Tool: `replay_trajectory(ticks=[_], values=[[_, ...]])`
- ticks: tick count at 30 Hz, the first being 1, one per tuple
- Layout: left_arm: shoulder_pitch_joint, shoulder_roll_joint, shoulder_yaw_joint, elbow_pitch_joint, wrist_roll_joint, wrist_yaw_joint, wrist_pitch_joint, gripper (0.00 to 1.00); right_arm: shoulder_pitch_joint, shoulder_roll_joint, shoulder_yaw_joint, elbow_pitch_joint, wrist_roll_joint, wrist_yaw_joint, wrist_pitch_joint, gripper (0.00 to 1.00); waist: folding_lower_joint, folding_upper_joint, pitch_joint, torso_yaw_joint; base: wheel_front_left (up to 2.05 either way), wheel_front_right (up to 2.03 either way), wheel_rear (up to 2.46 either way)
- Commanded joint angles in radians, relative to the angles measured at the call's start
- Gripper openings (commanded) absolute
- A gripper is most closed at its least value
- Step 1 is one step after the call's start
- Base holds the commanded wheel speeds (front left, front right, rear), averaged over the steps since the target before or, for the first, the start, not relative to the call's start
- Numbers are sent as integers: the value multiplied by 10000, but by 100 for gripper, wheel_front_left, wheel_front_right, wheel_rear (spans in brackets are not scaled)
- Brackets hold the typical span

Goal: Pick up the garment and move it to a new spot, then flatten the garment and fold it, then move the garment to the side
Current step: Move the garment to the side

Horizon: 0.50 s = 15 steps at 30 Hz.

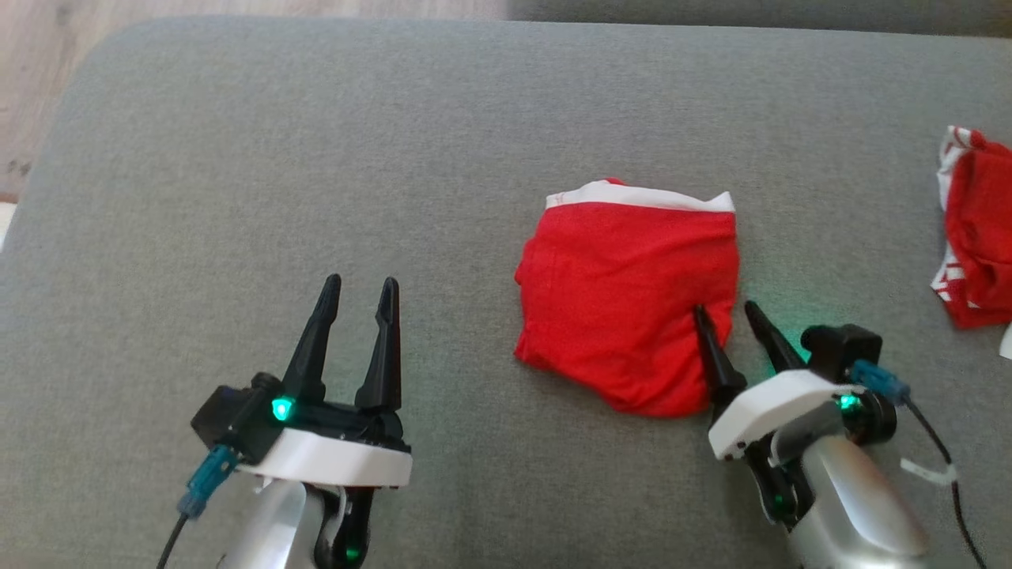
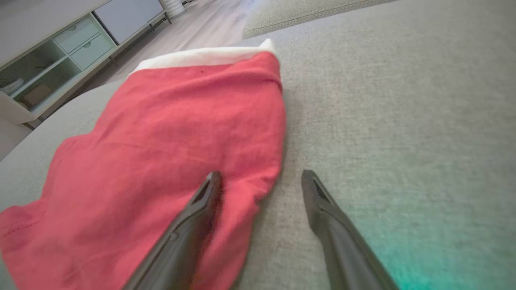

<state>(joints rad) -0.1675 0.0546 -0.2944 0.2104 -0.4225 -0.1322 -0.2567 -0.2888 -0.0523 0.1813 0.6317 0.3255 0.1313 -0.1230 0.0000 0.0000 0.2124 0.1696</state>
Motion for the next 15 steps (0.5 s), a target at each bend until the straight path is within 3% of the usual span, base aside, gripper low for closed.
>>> replay_trajectory(ticks=[1,6,7,8,9,15], values=[[-382,66,241,-265,-78,15,-51,100,-324,20,351,42,142,-6,27,100,0,0,53,112,0,0,0],[-389,49,203,-201,-82,15,-51,100,-706,20,808,735,498,-6,43,100,0,0,100,292,0,0,0],[-388,46,200,-192,-82,15,-51,100,-770,20,911,836,523,-6,41,69,0,0,102,314,0,0,0],[-385,43,208,-183,-82,15,-51,100,-830,20,990,924,514,-6,13,21,0,0,100,327,0,0,0],[-382,41,223,-176,-82,15,-51,100,-894,20,1052,997,437,-6,-53,0,0,0,95,330,0,0,0],[-340,45,408,-171,-50,15,-51,100,-1246,20,1013,1145,-169,-6,-543,0,0,0,9,155,0,0,0]])
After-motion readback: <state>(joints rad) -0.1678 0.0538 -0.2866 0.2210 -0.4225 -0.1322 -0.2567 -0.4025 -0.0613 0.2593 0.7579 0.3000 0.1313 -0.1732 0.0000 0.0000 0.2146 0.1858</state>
